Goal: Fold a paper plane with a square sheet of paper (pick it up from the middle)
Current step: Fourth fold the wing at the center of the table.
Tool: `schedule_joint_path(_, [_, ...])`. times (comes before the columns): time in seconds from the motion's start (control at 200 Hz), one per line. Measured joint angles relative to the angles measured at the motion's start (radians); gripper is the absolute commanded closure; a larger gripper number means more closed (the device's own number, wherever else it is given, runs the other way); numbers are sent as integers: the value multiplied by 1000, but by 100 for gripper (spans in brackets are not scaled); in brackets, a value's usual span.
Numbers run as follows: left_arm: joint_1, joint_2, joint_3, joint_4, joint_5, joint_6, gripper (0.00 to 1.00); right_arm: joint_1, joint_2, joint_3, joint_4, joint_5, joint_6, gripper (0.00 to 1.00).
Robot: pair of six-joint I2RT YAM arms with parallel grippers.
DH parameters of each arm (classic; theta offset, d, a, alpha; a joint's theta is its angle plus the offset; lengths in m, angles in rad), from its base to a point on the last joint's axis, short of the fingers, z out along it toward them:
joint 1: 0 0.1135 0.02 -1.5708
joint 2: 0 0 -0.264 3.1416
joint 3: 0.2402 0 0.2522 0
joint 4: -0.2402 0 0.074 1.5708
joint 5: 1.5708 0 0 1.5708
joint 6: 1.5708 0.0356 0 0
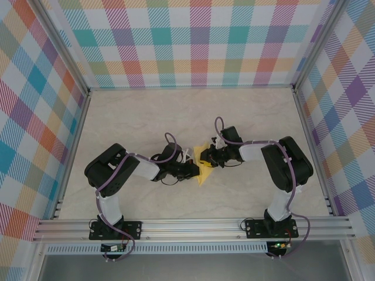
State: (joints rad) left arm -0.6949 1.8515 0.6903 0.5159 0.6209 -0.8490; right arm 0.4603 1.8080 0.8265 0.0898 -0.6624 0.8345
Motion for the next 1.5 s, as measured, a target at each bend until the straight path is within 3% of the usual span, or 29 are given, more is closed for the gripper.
schedule_joint_path(0.49, [6,1,7,-20,8,3,94,0,44,23,-5,22,0,80])
schedule_joint_path(0.855, [8,-18,31,-96,8,29,82,1,52,33,-20,24,0,80])
schedule_joint_path(1.5, [-96,-134,102,-453,-237,117,71,1,52,34,-23,25,0,80])
